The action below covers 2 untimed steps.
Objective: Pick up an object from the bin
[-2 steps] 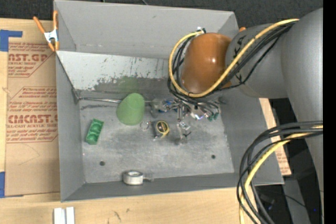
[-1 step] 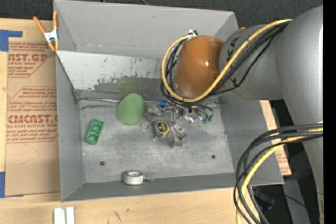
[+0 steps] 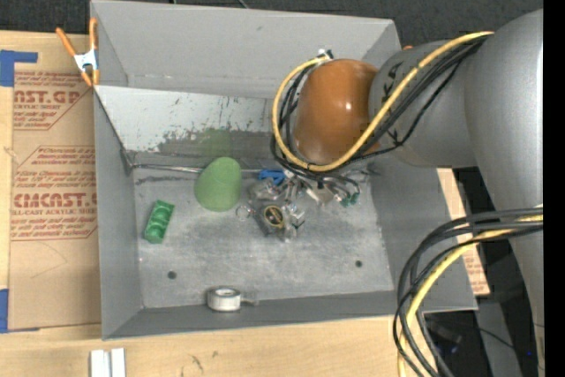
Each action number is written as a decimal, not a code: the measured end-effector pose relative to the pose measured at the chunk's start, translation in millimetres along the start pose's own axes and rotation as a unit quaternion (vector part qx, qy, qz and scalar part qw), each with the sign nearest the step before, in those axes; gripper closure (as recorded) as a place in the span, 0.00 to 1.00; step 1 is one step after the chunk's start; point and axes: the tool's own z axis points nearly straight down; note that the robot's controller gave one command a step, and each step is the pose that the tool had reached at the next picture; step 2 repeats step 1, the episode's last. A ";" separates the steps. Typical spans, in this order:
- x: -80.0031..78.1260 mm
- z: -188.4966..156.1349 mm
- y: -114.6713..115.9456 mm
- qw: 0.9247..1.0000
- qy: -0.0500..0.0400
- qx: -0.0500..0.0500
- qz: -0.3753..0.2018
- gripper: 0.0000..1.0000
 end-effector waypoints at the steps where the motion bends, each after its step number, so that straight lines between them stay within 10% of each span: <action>1: 21.5 -132.1 7.5 1.000 -0.003 0.002 0.006 1.00; 2: 21.5 -132.1 7.5 1.000 -0.003 0.002 0.006 1.00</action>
Offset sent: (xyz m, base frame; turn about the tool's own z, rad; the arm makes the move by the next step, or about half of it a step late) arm -0.0234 -0.0075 0.1275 0.0115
